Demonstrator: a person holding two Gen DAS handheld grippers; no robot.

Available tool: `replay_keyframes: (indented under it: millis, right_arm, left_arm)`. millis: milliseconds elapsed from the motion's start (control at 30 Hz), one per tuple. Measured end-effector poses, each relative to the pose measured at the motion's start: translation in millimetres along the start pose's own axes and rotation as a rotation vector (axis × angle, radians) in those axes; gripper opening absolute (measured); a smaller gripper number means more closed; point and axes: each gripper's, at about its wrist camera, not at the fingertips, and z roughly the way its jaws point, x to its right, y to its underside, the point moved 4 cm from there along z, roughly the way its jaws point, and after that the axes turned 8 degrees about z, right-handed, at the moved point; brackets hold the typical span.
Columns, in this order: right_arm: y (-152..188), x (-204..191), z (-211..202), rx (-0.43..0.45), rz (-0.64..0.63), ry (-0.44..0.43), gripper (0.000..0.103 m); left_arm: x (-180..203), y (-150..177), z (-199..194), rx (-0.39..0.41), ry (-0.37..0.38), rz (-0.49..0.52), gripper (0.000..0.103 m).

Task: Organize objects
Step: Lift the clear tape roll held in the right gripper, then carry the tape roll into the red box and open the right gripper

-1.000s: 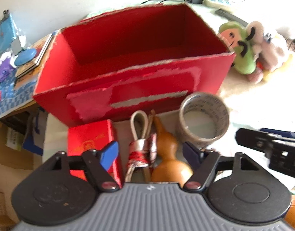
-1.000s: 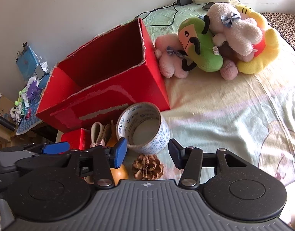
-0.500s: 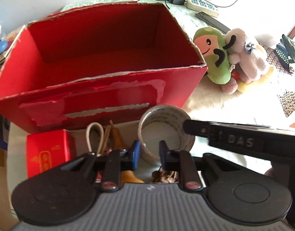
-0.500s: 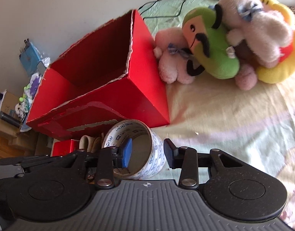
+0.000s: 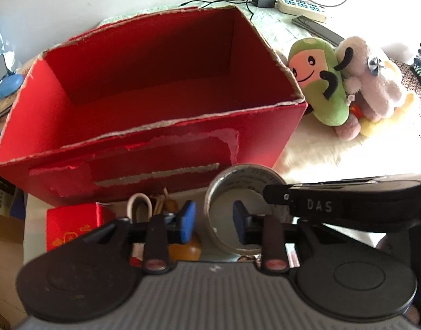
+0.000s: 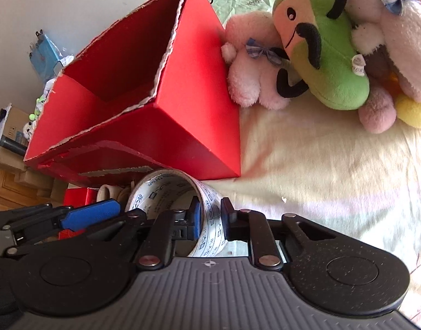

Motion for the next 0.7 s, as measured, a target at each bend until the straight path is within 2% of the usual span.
replay_keyframes:
  millis: [100,200,333,567,700]
  right_arm:
    - [-0.9,4.7,-8.9,0.016,-0.010,-0.018,0.015]
    - [-4.7,7.2,-18.4,0.039,-0.028,-0.042,0.014]
    - [-6.8,14.3,-43.5,0.079,-0.063,-0.025,0.014]
    - [-27.5,29.9,-107.4,0.206,-0.065,-0.044,0.014]
    - [-51.0,10.0,-125.2,0.289,-0.114,-0.066,0.015]
  left_arm:
    - [0.5,1.5,1.4,-0.015,0.020,-0.015,0.030]
    - [5.5,0.9,-0.5,-0.025,0.043,-0.034,0.016]
    - [19.0,-6.0,-13.8,0.008,0.056,-0.025,0.011]
    - [51.7,-33.6,-64.1,0.169,0.101,0.047,0.011]
    - [46.5,-57.6,-84.5,0.257,0.080,0.071,0.011]
